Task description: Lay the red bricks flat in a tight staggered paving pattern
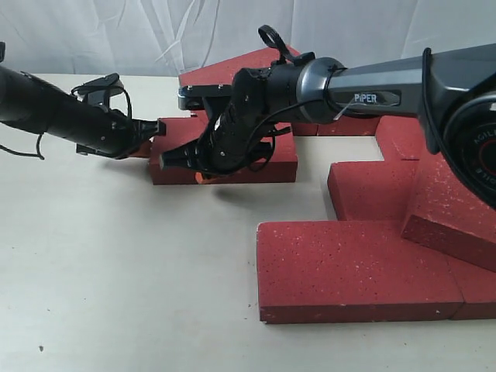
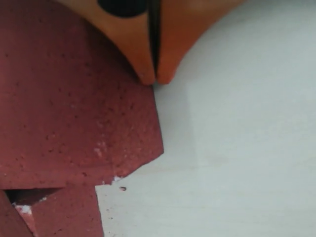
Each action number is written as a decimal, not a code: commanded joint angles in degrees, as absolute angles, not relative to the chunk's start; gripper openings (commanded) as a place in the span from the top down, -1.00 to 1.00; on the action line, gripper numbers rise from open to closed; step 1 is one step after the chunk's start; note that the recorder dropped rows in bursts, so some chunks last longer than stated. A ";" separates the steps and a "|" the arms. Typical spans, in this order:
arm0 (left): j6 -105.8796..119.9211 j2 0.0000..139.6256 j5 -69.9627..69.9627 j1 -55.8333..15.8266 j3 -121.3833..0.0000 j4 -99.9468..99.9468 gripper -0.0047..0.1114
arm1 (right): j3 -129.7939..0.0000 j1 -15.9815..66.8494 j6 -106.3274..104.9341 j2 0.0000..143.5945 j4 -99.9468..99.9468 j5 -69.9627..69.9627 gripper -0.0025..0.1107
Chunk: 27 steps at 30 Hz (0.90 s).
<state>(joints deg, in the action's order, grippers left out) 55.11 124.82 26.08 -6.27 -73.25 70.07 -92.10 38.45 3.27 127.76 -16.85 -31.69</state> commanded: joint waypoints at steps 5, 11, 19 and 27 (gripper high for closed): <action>55.32 124.90 26.26 -9.26 -74.32 72.82 0.92 | -92.01 37.95 3.29 124.98 -16.09 -39.20 0.97; 55.47 124.90 24.97 -11.17 -75.61 75.38 0.92 | -92.01 34.91 3.18 121.43 -15.39 -42.80 0.97; 55.36 124.90 24.94 -12.57 -76.35 75.52 0.92 | -92.01 33.69 3.18 120.65 -15.28 -43.10 0.97; 55.26 124.90 25.14 -14.36 -76.85 76.19 0.92 | -92.01 33.69 3.18 120.65 -15.28 -43.10 0.97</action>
<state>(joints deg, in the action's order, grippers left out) 55.33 124.86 25.13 -13.86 -76.08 75.14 -92.10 33.95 3.41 121.19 -15.53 -43.01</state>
